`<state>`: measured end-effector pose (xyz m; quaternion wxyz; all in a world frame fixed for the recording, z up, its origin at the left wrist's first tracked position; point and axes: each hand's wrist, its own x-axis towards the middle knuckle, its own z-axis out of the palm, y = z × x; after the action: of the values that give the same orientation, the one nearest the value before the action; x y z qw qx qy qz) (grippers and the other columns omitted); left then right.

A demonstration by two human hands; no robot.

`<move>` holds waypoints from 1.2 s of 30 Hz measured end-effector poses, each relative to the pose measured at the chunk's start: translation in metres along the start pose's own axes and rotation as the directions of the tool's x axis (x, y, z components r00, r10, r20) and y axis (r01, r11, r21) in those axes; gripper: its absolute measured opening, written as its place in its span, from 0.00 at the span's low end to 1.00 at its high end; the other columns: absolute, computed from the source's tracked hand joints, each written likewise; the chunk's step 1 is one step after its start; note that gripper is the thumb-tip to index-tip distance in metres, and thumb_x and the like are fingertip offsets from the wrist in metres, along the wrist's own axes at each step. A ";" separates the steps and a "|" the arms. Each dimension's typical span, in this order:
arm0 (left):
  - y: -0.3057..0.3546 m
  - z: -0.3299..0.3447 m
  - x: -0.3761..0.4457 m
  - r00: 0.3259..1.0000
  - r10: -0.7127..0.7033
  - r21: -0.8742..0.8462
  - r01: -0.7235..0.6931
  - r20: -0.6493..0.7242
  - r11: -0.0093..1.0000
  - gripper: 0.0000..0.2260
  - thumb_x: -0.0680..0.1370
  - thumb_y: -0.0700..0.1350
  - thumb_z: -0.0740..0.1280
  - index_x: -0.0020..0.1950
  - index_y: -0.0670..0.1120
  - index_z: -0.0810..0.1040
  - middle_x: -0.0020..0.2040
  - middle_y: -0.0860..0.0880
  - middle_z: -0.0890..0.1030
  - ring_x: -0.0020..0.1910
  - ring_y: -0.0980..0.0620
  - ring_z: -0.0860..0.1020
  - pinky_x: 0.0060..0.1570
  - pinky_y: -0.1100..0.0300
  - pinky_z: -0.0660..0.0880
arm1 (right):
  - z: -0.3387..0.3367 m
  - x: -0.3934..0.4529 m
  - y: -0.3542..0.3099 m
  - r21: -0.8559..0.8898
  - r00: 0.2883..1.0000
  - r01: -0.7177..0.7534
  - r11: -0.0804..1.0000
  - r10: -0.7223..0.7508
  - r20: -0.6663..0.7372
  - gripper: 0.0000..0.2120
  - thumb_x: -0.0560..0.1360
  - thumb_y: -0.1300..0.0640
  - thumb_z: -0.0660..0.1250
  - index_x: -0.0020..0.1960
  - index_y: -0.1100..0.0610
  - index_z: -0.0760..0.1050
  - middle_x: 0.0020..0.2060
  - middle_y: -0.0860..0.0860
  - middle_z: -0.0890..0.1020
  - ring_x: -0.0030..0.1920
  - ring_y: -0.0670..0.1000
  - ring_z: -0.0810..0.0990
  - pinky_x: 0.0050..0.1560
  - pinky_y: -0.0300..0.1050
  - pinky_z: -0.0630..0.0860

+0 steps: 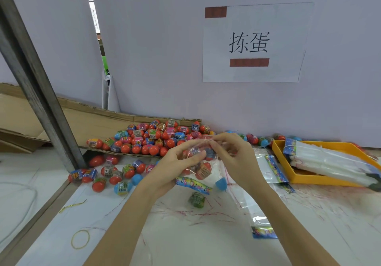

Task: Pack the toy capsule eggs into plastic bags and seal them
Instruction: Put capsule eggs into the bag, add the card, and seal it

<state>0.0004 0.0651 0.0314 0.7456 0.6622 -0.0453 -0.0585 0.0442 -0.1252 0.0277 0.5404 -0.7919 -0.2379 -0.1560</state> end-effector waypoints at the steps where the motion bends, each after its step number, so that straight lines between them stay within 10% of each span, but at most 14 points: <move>1: -0.001 0.000 0.000 1.000 0.005 0.007 -0.005 0.010 1.000 0.22 0.73 0.51 0.77 0.67 0.58 0.82 0.61 0.48 0.86 0.60 0.45 0.85 0.60 0.47 0.82 | -0.001 0.000 0.001 0.004 1.000 0.008 1.000 -0.008 -0.008 0.07 0.79 0.55 0.71 0.53 0.44 0.81 0.48 0.47 0.84 0.39 0.48 0.83 0.39 0.42 0.82; 13: -0.010 -0.004 0.007 1.000 0.020 0.058 -0.019 -0.015 0.998 0.17 0.73 0.47 0.79 0.61 0.57 0.85 0.58 0.45 0.87 0.59 0.45 0.85 0.61 0.44 0.81 | 0.001 -0.002 0.004 -0.101 0.992 0.072 0.992 -0.061 0.110 0.10 0.78 0.52 0.73 0.48 0.37 0.75 0.45 0.41 0.82 0.35 0.48 0.82 0.34 0.43 0.81; 19: -0.005 0.001 0.002 1.000 0.030 0.065 -0.030 0.005 0.997 0.16 0.74 0.51 0.78 0.60 0.65 0.84 0.56 0.51 0.87 0.55 0.54 0.86 0.43 0.66 0.79 | 0.009 -0.001 0.008 -0.161 0.999 0.044 0.986 -0.041 0.018 0.03 0.80 0.52 0.70 0.49 0.46 0.77 0.39 0.42 0.81 0.35 0.46 0.80 0.33 0.36 0.78; 36: -0.011 0.002 0.006 0.990 0.125 0.032 -0.123 -0.069 0.992 0.19 0.73 0.49 0.77 0.63 0.61 0.83 0.56 0.51 0.87 0.55 0.49 0.86 0.50 0.57 0.83 | -0.003 -0.001 0.005 0.037 0.997 0.080 0.996 -0.081 0.013 0.10 0.78 0.53 0.72 0.58 0.42 0.77 0.48 0.36 0.83 0.32 0.46 0.84 0.31 0.37 0.79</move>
<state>0.0058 0.0608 0.0205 0.7397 0.6701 -0.0605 0.0122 0.0464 -0.1297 0.0241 0.5463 -0.7728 -0.2763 -0.1677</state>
